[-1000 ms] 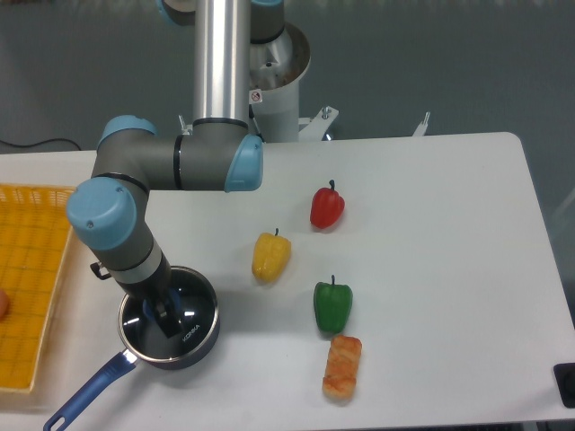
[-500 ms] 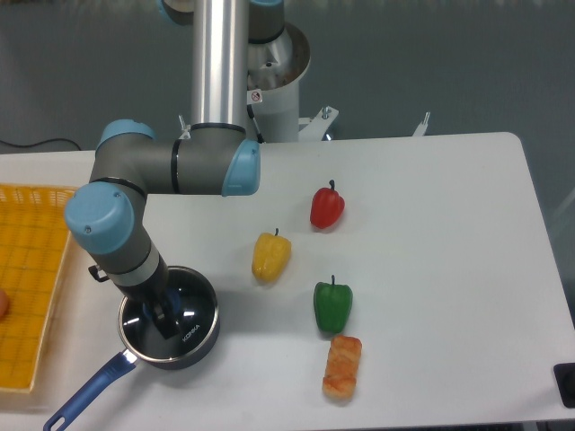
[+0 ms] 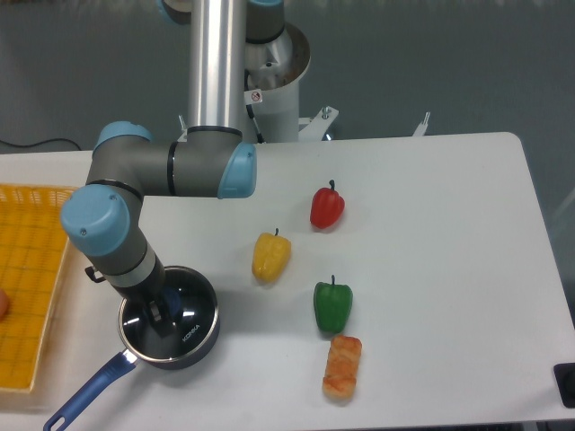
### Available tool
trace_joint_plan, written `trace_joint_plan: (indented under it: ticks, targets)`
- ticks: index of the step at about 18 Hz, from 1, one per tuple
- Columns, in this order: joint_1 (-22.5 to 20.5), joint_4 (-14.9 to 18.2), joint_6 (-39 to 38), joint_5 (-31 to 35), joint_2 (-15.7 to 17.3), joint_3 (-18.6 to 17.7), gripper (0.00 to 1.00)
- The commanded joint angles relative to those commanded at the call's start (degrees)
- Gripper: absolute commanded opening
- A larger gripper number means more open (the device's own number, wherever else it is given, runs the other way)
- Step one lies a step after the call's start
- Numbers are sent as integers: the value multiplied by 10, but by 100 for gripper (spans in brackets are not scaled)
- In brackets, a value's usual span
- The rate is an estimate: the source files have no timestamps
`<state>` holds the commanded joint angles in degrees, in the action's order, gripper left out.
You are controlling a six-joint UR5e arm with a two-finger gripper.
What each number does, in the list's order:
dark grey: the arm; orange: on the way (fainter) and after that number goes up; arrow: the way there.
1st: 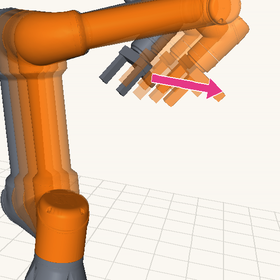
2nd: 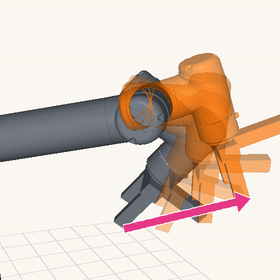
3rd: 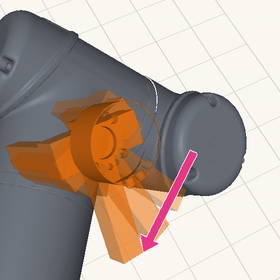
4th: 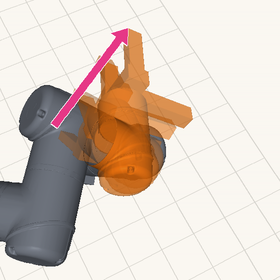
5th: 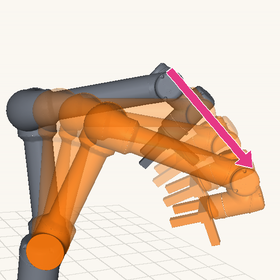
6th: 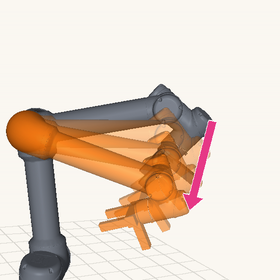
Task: Open the lid
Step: 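Close the gripper around the blue lid knob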
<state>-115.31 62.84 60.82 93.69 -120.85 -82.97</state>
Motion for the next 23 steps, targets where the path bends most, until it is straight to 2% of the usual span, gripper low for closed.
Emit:
trace_joint_plan:
  ticks: [5, 14, 23]
  targets:
    - [0, 0, 0, 1, 2, -1, 81]
    - [0, 0, -2, 1, 6, -1, 66]
    - [0, 1, -9, 1, 7, -1, 63]
